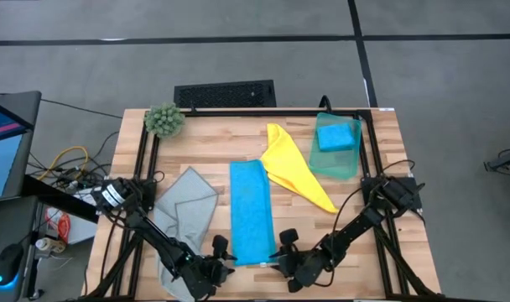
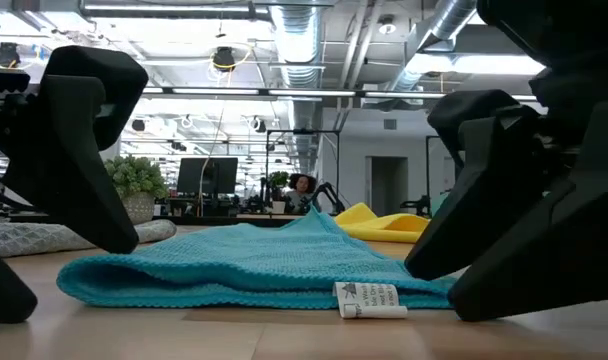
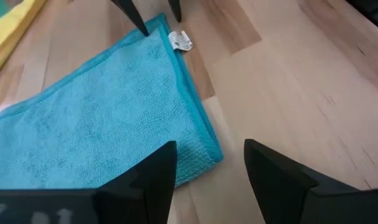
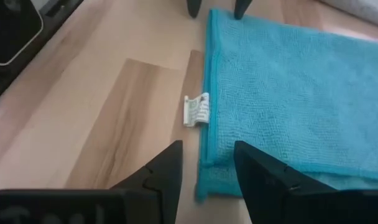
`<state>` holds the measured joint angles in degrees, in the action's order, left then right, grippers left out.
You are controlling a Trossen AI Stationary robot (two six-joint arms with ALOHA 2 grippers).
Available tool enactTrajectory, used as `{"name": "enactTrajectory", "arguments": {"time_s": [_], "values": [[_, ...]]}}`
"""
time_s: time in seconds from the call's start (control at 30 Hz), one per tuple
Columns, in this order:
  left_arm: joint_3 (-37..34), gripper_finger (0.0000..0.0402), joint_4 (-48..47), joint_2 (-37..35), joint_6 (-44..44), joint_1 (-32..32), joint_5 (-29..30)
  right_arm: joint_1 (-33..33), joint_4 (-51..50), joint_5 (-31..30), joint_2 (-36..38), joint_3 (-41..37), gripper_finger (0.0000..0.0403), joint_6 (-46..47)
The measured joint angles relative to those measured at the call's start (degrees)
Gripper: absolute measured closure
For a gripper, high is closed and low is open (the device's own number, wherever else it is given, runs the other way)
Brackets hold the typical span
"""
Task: Fold microfiber towels
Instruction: Fold the blue microfiber cloth
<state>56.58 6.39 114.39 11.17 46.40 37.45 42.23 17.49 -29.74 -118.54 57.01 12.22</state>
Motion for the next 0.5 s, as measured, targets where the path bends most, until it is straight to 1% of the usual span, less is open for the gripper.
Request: {"name": "enactTrajectory", "arguments": {"time_s": [0.13,0.2,0.33,0.4,0.5], "values": [[0.00,0.0220,-0.09,-0.11,0.53,-1.08,-2.06,0.10,1.00,-0.78,-1.15,-0.44,0.0234,1.88],[0.02,0.0228,-0.12,-0.11,0.70,-1.66,-2.93,0.16,1.16,-0.74,-2.01,-0.42,0.0234,2.87],[0.14,0.0273,-1.66,-0.12,2.19,-2.68,-5.10,0.17,1.54,-1.42,-2.99,-0.33,0.0242,7.18],[0.15,0.0300,-1.95,-0.13,2.68,-3.03,-6.28,0.17,1.21,-1.38,-3.02,-0.33,0.0251,8.56],[0.13,0.0338,-1.95,-0.08,2.84,-3.12,-6.58,0.17,0.83,-1.78,-3.11,-0.29,0.0269,10.11]]}}
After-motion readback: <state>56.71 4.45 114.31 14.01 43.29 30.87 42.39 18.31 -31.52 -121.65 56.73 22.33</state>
